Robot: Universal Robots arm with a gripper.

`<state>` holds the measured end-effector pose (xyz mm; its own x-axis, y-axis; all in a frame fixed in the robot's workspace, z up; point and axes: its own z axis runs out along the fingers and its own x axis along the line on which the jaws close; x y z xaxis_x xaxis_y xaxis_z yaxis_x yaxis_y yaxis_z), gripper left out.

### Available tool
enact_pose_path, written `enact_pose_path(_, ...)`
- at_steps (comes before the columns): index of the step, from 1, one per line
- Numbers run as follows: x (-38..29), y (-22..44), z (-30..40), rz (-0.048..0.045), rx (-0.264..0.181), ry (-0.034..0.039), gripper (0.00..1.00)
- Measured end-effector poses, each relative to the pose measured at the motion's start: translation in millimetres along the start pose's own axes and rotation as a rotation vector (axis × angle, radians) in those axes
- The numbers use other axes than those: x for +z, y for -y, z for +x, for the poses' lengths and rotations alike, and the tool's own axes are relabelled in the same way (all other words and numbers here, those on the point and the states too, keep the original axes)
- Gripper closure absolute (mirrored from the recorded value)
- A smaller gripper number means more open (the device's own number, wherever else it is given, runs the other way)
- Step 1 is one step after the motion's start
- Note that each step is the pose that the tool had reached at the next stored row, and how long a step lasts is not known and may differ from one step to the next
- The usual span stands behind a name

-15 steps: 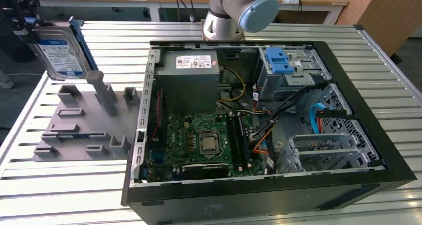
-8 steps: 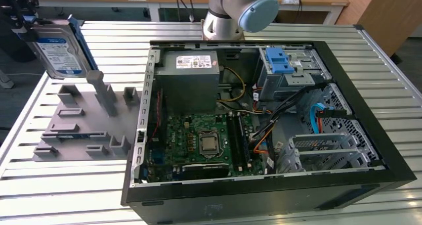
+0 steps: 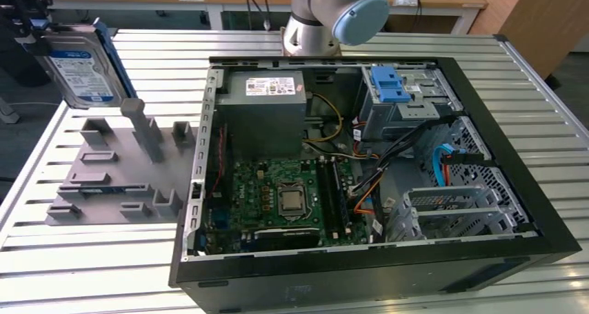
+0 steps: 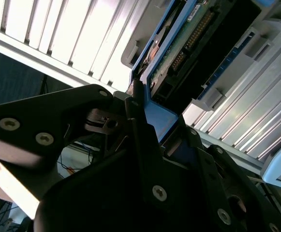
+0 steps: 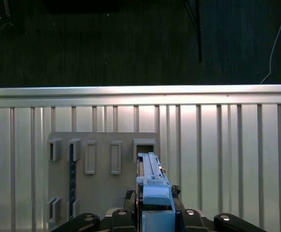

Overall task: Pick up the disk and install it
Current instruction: 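Pick up the disk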

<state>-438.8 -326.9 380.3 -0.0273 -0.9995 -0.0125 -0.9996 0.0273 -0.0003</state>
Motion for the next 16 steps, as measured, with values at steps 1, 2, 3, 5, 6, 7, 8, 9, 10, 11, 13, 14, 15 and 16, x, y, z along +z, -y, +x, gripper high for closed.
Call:
enact_pose_path(1, -0.5, 0.0, 0.0, 0.0, 0.0, 0.0, 0.64)
enact_pose_path(2, -0.9, 0.0, 0.0, 0.0001, 0.0, 0.0, 0.64)
enact_pose_path(3, -1.4, 0.0, 0.0, 0.0001, 0.0, 0.0, 0.64)
enact_pose_path(5, -2.2, 0.0, 0.0, 0.0002, 0.0, 0.0, 0.64)
enact_pose_path(6, -2.6, 0.0, -0.1, 0.0003, 0.0, 0.0, 0.64)
enact_pose_path(7, -3.1, 0.0, -0.1, 0.0003, 0.0, 0.0, 0.64)
enact_pose_path(8, -3.5, 0.0, -0.1, 0.0004, 0.0, 0.0, 0.64)
enact_pose_path(9, -3.9, 0.0, -0.1, 0.0006, 0.0, 0.0001, 0.64)
enact_pose_path(10, -4.4, 0.0, -0.1, 0.0006, 0.0, 0.0, 0.64)
enact_pose_path(11, -4.8, 0.0, -0.1, 0.0006, 0.0, 0.0, 0.64)
enact_pose_path(13, -5.7, 0.0, -0.1, 0.0008, 0.0, 0.0, 0.64)
enact_pose_path(14, -6.2, 0.0, -0.1, 0.0007, 0.0, 0.0, 0.64)
enact_pose_path(15, -6.7, 0.0, -0.2, 0.0008, 0.0, 0.0, 0.64)
enact_pose_path(16, -7.1, 0.0, -0.1, 0.0009, 0.0, 0.0, 0.64)
